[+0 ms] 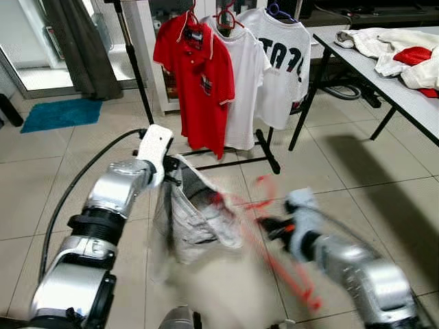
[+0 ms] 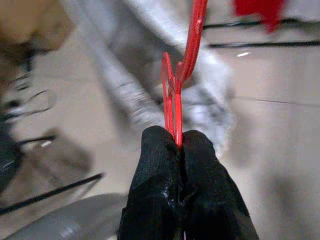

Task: Hang hanger

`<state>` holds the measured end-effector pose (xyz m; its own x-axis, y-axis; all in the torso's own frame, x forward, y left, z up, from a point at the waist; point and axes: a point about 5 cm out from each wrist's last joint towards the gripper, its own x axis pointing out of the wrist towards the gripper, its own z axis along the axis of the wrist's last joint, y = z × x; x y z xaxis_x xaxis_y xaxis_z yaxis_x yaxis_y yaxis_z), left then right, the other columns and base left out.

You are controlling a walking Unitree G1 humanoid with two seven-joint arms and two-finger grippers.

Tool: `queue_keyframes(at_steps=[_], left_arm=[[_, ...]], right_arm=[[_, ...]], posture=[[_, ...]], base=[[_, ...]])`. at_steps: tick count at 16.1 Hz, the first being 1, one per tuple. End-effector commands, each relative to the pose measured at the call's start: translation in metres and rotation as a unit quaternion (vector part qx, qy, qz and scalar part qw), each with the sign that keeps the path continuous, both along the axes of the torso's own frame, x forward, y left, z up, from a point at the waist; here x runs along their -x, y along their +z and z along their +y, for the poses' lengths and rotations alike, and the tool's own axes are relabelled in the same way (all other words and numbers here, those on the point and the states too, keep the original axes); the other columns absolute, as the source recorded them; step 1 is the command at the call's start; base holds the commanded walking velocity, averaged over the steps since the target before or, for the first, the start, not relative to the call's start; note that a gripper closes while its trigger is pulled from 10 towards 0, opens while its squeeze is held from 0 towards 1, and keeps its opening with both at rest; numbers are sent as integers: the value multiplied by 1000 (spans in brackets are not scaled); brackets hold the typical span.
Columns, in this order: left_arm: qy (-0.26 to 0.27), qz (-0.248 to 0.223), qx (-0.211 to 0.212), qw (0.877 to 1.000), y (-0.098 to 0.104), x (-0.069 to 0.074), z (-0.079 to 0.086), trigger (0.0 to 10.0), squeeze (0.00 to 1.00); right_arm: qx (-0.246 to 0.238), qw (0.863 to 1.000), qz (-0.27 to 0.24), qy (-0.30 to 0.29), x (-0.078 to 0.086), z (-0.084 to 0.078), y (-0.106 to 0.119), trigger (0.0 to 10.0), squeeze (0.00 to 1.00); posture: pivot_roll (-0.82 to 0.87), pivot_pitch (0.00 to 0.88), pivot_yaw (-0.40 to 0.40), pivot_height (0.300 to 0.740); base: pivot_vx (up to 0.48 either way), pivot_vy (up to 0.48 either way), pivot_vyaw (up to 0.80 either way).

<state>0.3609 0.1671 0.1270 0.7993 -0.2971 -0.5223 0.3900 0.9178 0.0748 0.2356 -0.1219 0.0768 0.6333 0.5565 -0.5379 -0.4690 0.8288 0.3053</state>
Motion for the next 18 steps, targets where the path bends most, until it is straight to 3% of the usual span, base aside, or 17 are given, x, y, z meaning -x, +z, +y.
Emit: queue_keyframes(at_steps=[1, 3, 5, 9, 10, 12, 14, 15, 16, 18], left_arm=[[-1, -40, 10, 999, 22, -7, -3, 863, 0], [-5, -38, 19, 999, 22, -6, -7, 863, 0], [-13, -41, 28, 999, 26, -3, -12, 1059, 0], [-41, -41, 36, 998, 30, 4, -22, 2000, 0], [-51, -40, 20, 998, 29, 9, -19, 2510, 0], [-53, -38, 6, 998, 27, 13, -13, 2431, 0], [-48, -40, 0, 998, 26, 15, -6, 1098, 0], [-82, -48, 19, 995, 28, 21, -10, 0, 0], [-131, -53, 39, 989, 30, 29, -17, 0, 0], [-172, -58, 50, 982, 30, 36, -21, 0, 0]], right_arm=[[-13, 1000, 9, 20, 5, 7, -1, 10000, 0], [-15, 999, 18, 31, 7, 15, -7, 10000, 0], [4, 1000, 16, -7, -5, 13, -12, 10000, 0], [57, 996, 3, -67, -20, 2, -17, 10000, 0], [78, 991, -7, -109, -26, -8, -18, 10000, 0], [89, 985, -17, -145, -30, -17, -17, 10000, 0], [88, 980, -28, -173, -33, -25, -13, 10000, 0], [65, 973, -45, -217, -42, -31, -8, 10000, 0], [20, 965, -56, -255, -50, -33, -3, 10000, 0], [-34, 960, -50, -272, -55, -29, -1, 10000, 0]], posture=[[-1, 0, 38, 705], [-3, 0, 35, 705], [-2, 0, 31, 705], [-4, 0, 27, 705], [-4, 0, 22, 705], [-5, 0, 20, 705], [-6, 0, 17, 705], [-6, 0, 13, 705], [-4, 0, 10, 705], [-3, 0, 10, 705]], base=[[0, 0, 0], [0, 0, 0], [0, 0, 0], [0, 0, 0], [0, 0, 0], [0, 0, 0], [0, 0, 0], [0, 0, 0], [0, 0, 0], [0, 0, 0]])
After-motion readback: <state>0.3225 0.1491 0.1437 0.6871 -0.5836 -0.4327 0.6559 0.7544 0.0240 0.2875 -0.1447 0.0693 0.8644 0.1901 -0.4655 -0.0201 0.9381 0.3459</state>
